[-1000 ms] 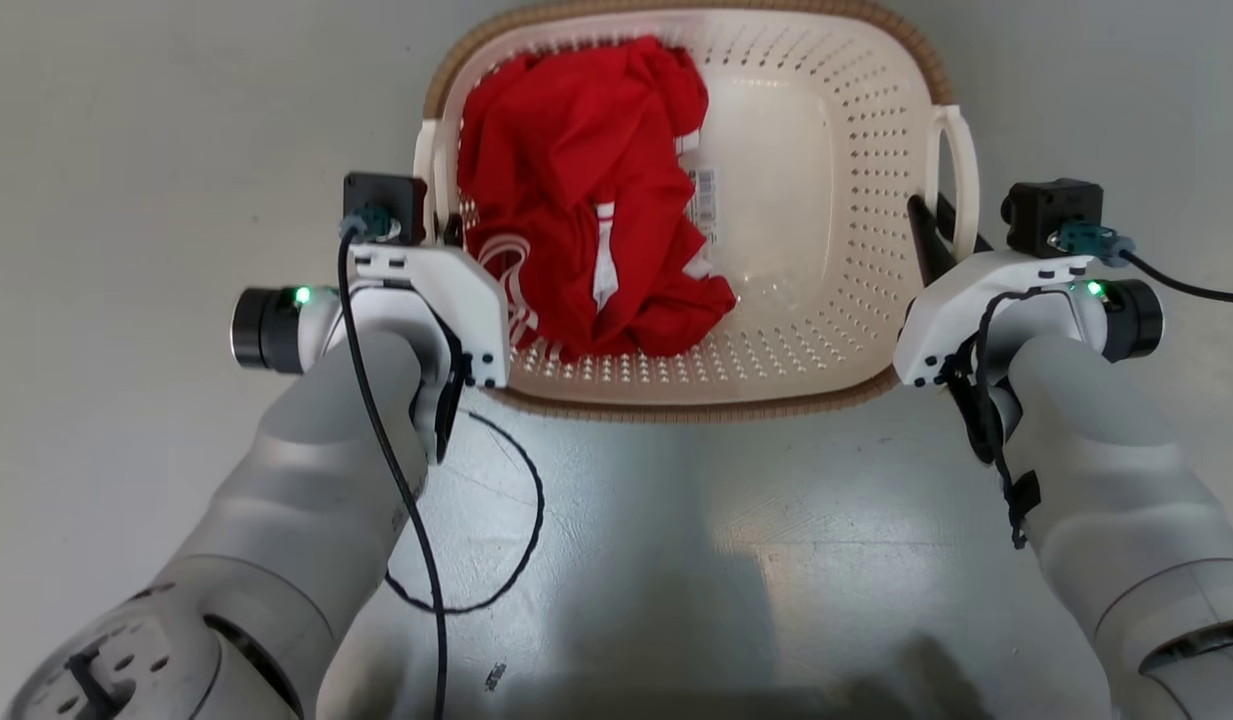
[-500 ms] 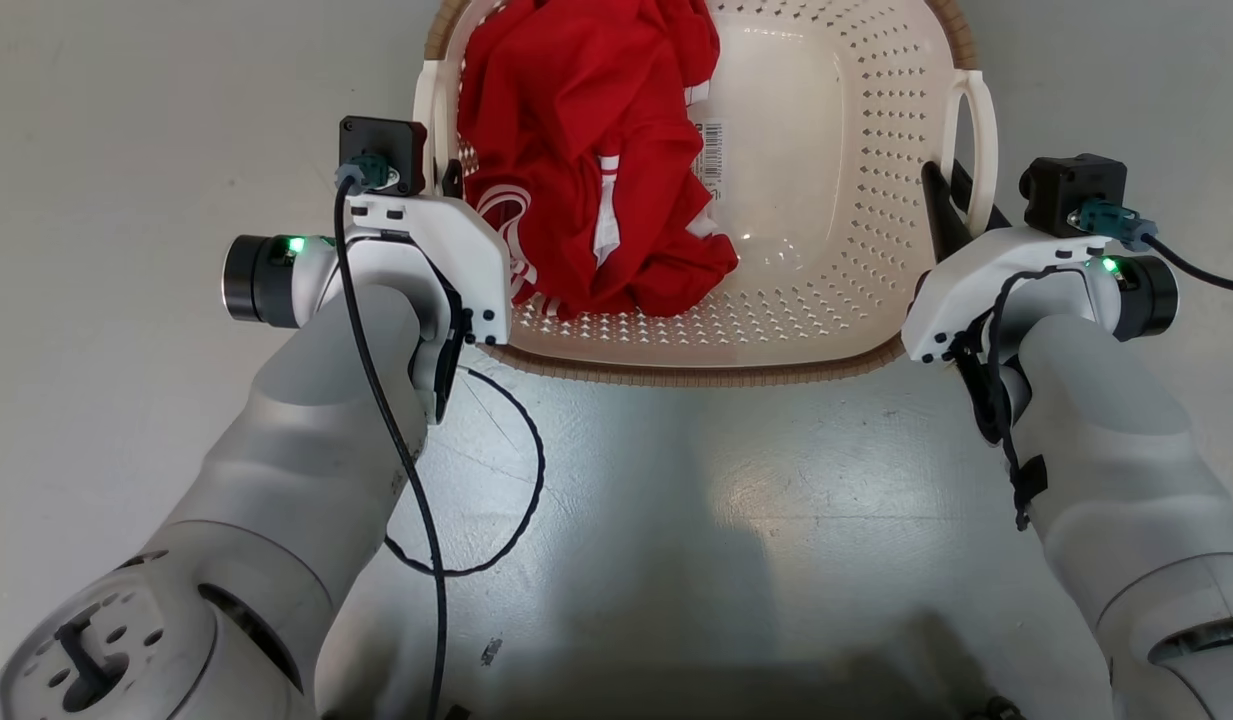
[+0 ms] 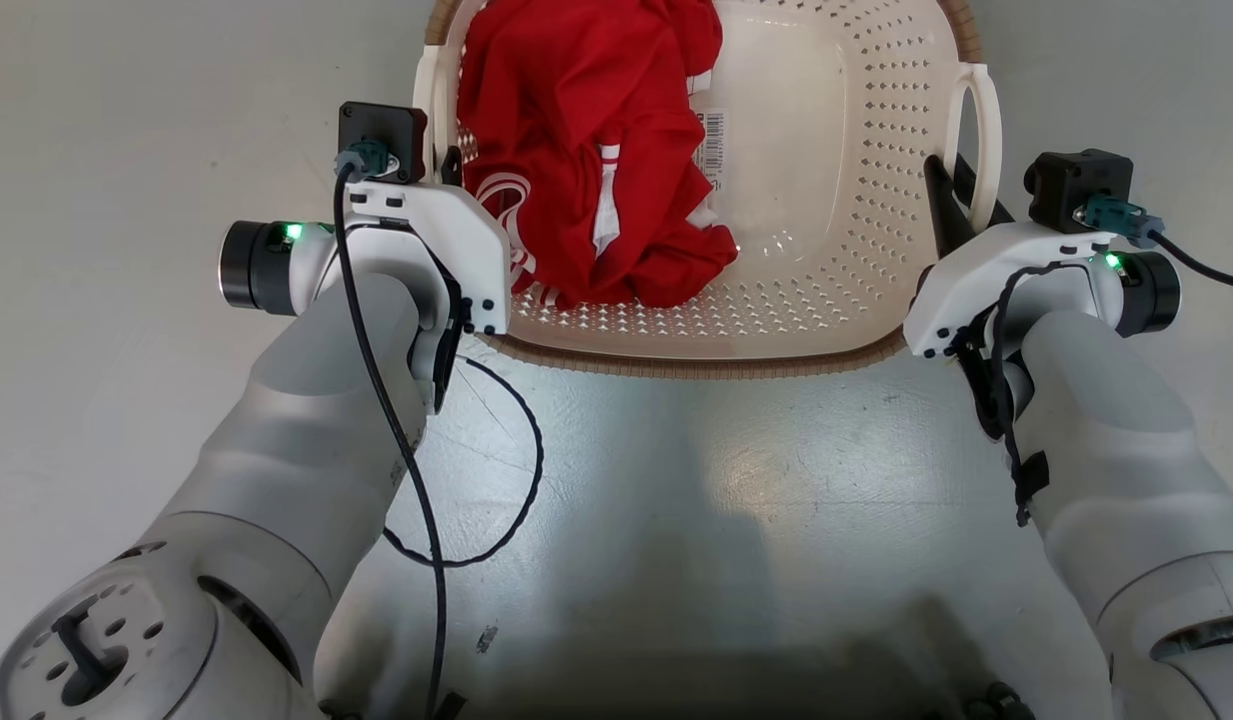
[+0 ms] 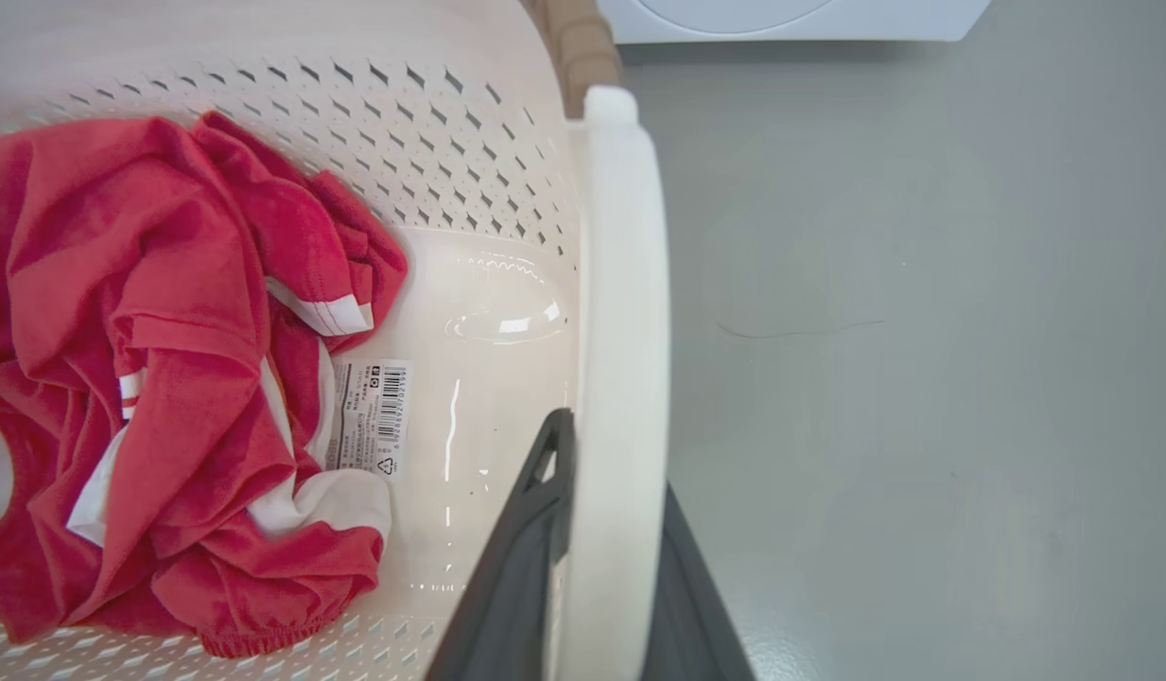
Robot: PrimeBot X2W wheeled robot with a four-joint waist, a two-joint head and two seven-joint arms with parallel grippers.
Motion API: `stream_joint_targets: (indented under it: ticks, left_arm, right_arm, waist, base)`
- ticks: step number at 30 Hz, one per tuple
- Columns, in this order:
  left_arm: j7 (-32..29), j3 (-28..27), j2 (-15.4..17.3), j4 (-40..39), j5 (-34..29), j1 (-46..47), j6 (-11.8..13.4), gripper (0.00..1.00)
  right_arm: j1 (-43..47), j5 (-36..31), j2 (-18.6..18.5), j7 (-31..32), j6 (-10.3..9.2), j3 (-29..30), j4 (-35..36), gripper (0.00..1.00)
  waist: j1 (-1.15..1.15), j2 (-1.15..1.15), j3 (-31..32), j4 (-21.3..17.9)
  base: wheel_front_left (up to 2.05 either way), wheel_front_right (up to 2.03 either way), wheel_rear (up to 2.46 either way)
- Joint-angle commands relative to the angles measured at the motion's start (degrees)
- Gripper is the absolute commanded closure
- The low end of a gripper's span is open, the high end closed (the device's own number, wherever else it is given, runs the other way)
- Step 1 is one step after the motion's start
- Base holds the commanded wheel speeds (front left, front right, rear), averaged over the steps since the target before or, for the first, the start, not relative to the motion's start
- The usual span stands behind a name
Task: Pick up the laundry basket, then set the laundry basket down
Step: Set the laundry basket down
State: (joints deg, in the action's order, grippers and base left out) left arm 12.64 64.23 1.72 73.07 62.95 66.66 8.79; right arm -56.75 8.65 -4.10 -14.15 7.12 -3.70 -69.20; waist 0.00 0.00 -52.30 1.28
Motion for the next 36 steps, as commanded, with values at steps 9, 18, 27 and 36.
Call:
stream_joint_targets:
  ticks: [9,18,27,36]
  left_arm:
    - [1.1,-0.1,1.2,0.0,0.1,1.7,0.0,1.0]
    - [1.4,-0.3,1.2,-0.3,0.8,1.6,0.3,1.0]
    - [1.7,-0.4,1.2,-0.3,1.3,1.6,0.3,1.0]
    - [2.0,-0.3,1.2,-0.3,1.6,2.1,0.4,0.31]
  right_arm:
    - [0.9,0.1,1.2,-0.9,0.36,-0.7,1.2,1.0]
    - [0.6,-0.5,1.2,-0.9,0.36,-0.2,1.3,1.0]
    - [0.4,-1.5,1.2,-0.9,0.36,0.7,1.6,1.0]
    - [0.7,-2.6,1.2,-0.9,0.36,2.4,0.9,0.0]
  waist:
    - [0.0,0.0,-0.9,-0.2]
    - [0.0,0.0,-1.2,-0.2]
    - [0.0,0.0,-1.4,-0.3]
    - [0.0,0.0,-1.8,-0.3]
  base:
    - [0.0,0.0,0.0]
    - [0.0,0.0,0.0]
    - [0.0,0.0,0.0]
    - [0.0,0.0,0.0]
